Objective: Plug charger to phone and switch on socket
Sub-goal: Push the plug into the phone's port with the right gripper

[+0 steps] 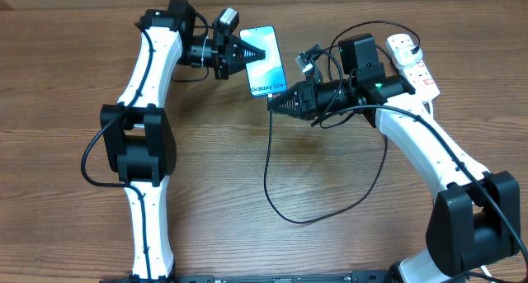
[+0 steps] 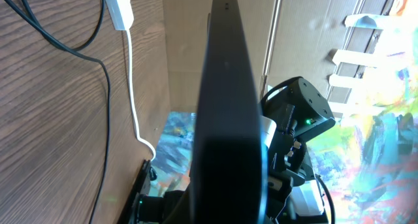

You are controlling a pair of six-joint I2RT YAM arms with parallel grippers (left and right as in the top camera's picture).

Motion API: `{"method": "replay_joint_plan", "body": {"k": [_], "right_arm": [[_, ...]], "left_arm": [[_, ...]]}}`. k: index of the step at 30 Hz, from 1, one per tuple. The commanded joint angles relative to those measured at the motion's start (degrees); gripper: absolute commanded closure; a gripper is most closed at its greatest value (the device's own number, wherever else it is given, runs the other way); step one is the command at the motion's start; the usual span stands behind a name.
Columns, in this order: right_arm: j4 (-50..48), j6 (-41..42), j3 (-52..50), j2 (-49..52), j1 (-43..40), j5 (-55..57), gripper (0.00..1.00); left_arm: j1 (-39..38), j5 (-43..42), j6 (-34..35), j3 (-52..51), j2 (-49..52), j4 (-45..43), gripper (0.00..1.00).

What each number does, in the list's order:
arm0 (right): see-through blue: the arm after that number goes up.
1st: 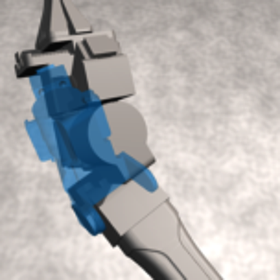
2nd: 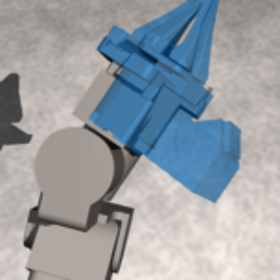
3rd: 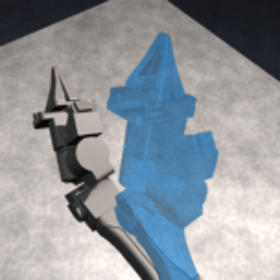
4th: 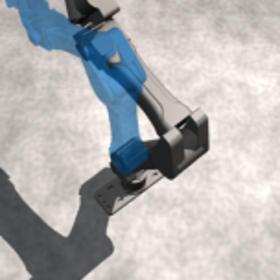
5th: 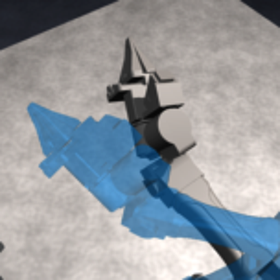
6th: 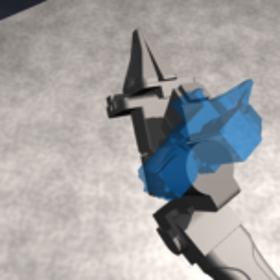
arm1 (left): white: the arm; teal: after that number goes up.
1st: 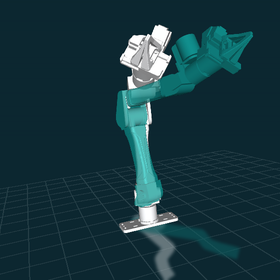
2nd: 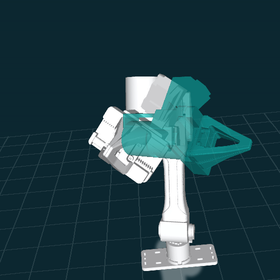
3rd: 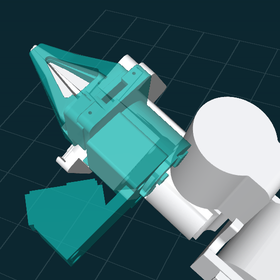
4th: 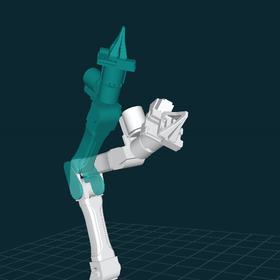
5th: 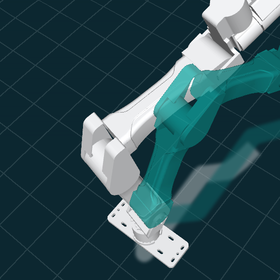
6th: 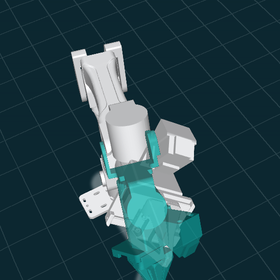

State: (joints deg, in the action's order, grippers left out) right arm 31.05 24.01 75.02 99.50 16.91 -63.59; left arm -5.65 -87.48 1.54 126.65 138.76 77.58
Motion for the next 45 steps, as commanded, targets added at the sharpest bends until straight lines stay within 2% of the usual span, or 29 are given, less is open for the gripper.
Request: {"method": "replay_joint_plan", "body": {"k": [1, 16, 19, 32, 45], "right_arm": [[-0.5, 0.1, 1.1, 0.5, 0.1, 0.2, 0.96], [-1.3, 2.0, 1.1, 0.7, 0.1, 0.7, 0.96], [-2.8, 4.6, 1.1, 1.7, 0.0, 0.5, 0.96], [-7.3, 6.0, 1.1, 2.8, -1.1, -3.0, 0.96], [-9.0, 5.9, 1.1, 2.8, -1.3, -7.0, 0.95]], "left_arm": [[-0.5, -3.2, -0.2, 1.0, -1.9, 0.2, 0.96], [-0.5, -3.2, -2.8, 1.0, -1.9, 0.2, 0.96], [-0.5, -3.2, -3.2, 1.0, -1.9, 0.2, 0.96], [-0.5, -3.2, -4.0, 1.0, -1.9, 0.8, 0.96], [-0.4, 2.6, -12.7, 1.0, -1.9, 12.0, 0.96]]}}
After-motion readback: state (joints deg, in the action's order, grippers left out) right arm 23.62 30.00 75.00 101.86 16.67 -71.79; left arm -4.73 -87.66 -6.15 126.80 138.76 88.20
